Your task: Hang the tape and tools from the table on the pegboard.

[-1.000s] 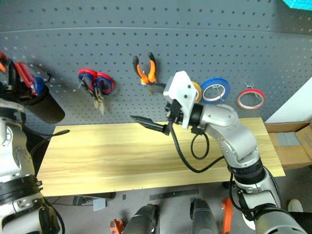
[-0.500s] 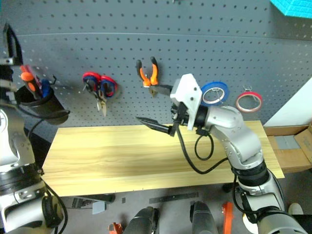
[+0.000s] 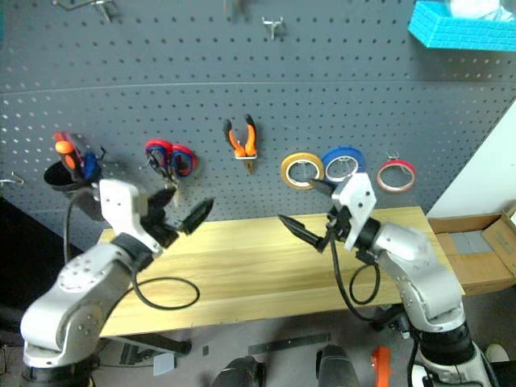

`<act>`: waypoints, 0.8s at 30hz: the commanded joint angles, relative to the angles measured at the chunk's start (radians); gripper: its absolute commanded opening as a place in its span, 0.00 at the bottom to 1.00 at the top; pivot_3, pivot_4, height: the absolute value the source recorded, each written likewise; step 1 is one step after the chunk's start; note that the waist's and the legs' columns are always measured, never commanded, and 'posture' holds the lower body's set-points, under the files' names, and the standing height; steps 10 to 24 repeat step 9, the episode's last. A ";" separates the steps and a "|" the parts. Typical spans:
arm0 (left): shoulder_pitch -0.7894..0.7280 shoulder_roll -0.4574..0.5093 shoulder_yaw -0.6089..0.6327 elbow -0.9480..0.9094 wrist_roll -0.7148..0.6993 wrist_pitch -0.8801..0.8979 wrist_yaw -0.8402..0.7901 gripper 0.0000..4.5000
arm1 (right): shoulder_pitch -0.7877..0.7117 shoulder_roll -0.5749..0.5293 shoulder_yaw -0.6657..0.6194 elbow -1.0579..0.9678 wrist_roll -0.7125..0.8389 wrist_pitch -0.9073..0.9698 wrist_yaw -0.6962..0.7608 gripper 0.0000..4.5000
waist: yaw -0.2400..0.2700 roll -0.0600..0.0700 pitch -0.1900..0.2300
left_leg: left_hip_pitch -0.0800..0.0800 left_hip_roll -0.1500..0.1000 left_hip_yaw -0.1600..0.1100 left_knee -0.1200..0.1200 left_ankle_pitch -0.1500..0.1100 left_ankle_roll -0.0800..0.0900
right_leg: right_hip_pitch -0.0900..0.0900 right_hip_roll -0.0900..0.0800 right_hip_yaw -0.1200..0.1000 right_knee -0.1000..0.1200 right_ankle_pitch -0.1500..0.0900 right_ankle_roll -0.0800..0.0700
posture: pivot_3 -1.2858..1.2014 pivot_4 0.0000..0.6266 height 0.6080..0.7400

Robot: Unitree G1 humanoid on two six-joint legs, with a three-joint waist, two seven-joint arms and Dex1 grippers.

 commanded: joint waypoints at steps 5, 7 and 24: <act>0.138 -0.049 0.004 0.124 0.130 -0.167 -0.039 1.00 | 0.163 0.013 -0.022 0.336 -0.195 -0.349 -0.063 1.00 | 0.003 0.007 -0.032 | 0.014 0.005 0.006 -0.001 -0.002 0.003 | 0.018 0.006 0.001 -0.012 0.002 0.000 | 0.51 0.04 1.00; 0.162 -0.065 0.004 0.182 0.168 -0.228 -0.052 1.00 | 0.170 0.033 -0.041 0.429 -0.214 -0.405 -0.096 1.00 | 0.002 0.010 -0.044 | 0.019 0.007 0.009 -0.001 -0.003 0.004 | 0.023 0.007 0.002 -0.013 0.002 0.000 | 0.51 0.03 1.00; 0.175 -0.068 -0.005 0.235 0.222 -0.295 -0.065 1.00 | 0.172 0.047 -0.053 0.490 -0.218 -0.439 -0.106 1.00 | 0.002 0.011 -0.044 | 0.030 0.011 0.012 -0.002 -0.004 0.005 | 0.034 0.009 0.002 -0.015 0.002 0.000 | 0.51 0.01 1.00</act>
